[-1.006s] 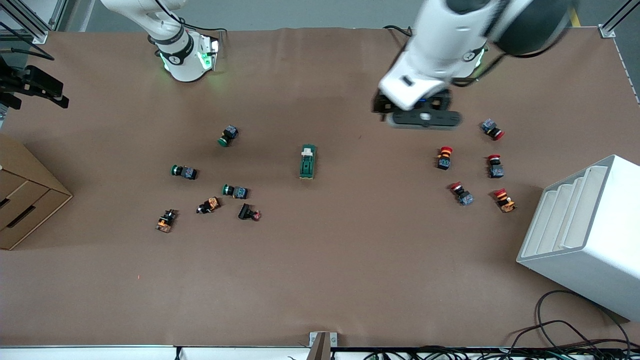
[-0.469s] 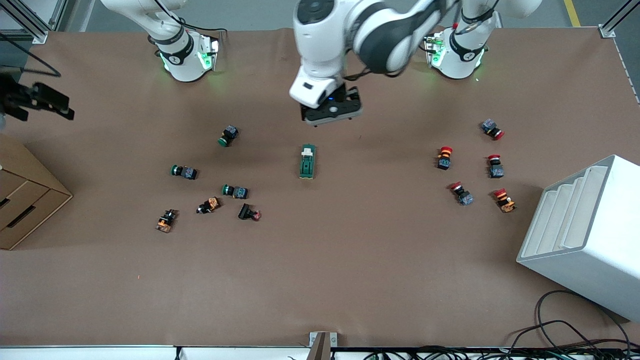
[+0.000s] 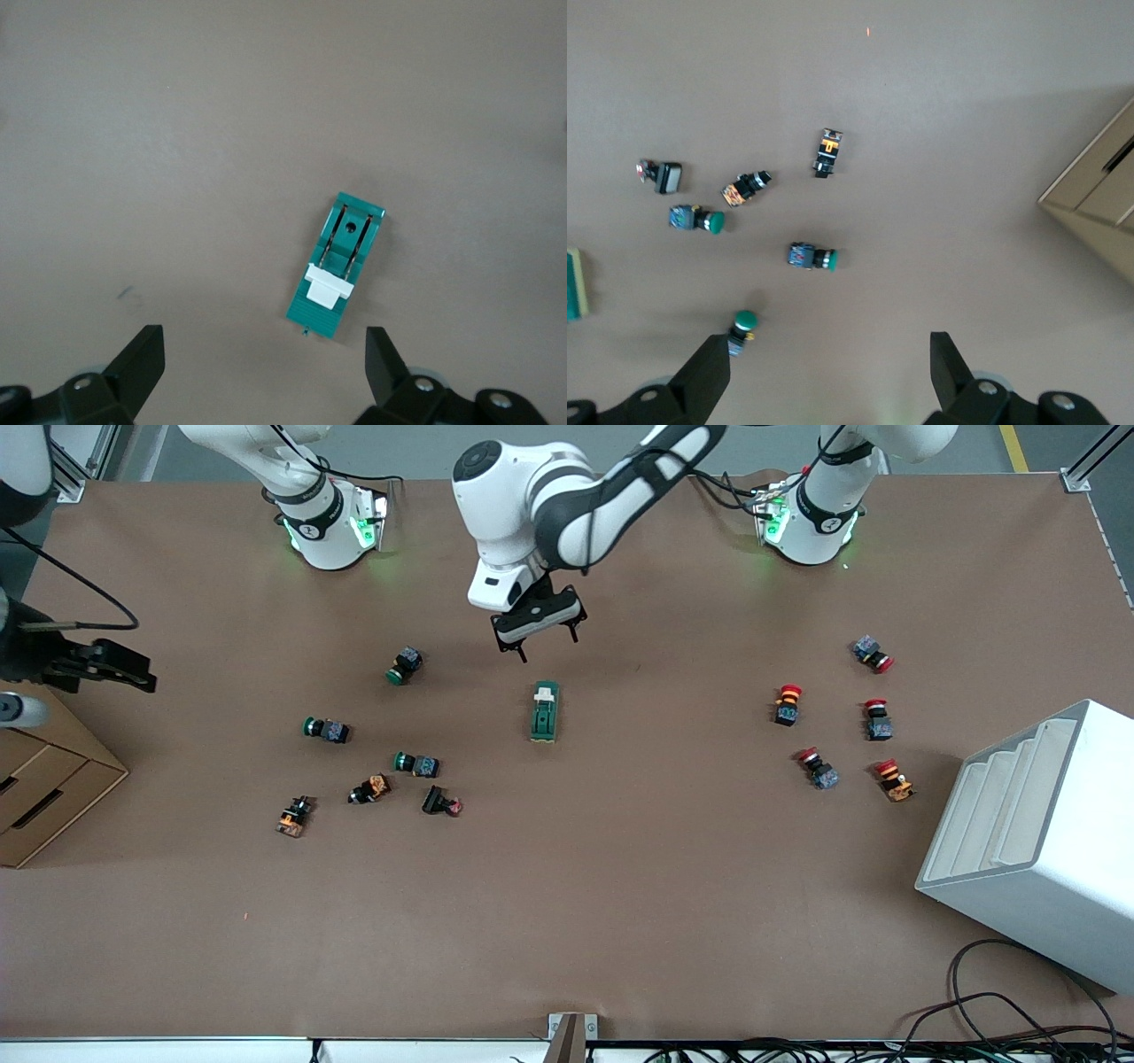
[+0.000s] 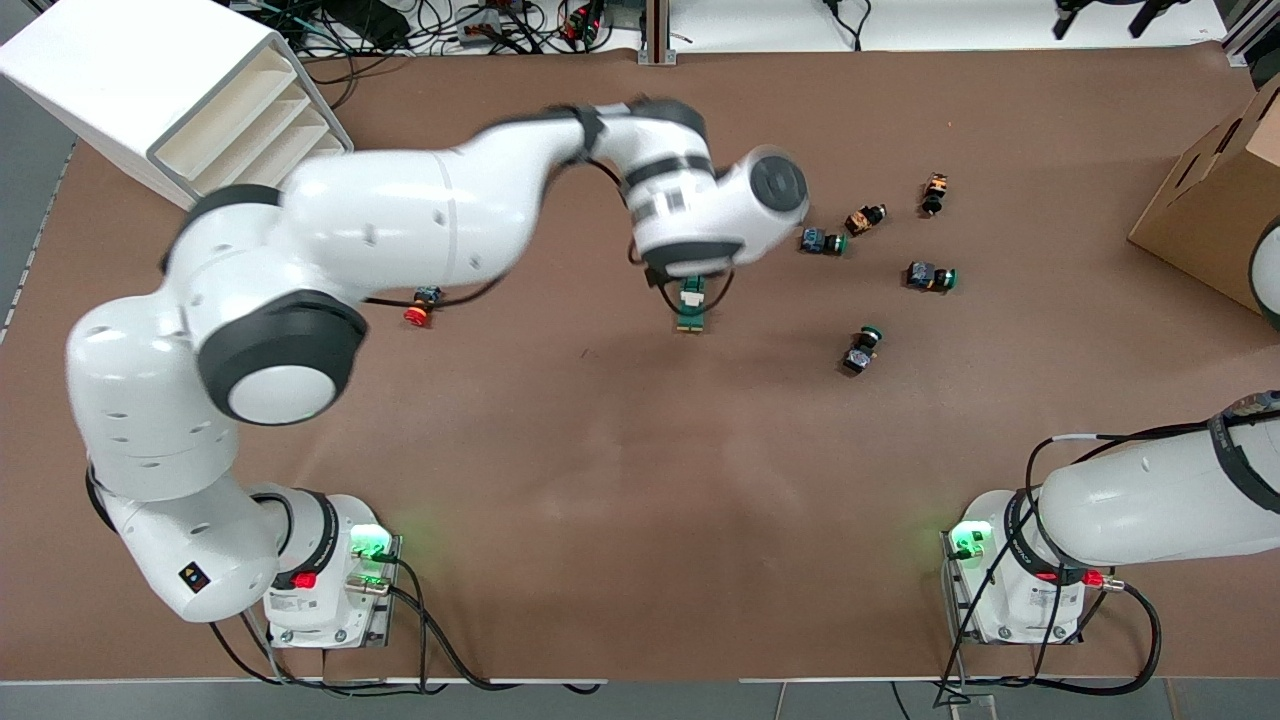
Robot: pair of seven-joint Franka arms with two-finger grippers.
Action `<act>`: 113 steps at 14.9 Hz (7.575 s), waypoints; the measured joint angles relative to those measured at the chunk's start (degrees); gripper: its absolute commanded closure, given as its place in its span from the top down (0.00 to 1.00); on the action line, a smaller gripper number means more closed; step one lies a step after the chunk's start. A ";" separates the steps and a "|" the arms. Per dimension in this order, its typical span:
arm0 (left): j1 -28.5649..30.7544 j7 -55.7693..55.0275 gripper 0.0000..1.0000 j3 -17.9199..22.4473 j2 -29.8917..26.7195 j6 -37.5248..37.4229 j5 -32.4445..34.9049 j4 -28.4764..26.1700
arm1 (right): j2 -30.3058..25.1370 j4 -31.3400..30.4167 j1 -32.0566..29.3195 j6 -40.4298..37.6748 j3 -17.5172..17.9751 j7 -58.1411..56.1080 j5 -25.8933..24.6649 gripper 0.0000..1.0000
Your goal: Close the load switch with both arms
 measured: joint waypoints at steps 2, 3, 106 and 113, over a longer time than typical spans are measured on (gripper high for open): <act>-2.50 -5.97 1.00 -0.01 3.07 0.21 5.37 0.03 | 0.85 -0.57 2.90 1.33 0.29 10.68 1.15 1.00; -3.60 -8.64 0.99 0.00 4.48 0.24 8.14 0.03 | 1.40 -0.83 4.75 1.99 0.38 15.65 1.54 1.00; 3.58 16.26 0.99 0.62 1.11 -3.89 15.02 7.86 | 17.24 3.77 5.36 9.24 -1.46 3.17 2.85 1.00; 19.79 41.79 0.99 0.90 -15.32 -7.39 -7.80 7.91 | 9.79 3.78 -0.90 3.13 -0.54 -2.44 -0.04 1.00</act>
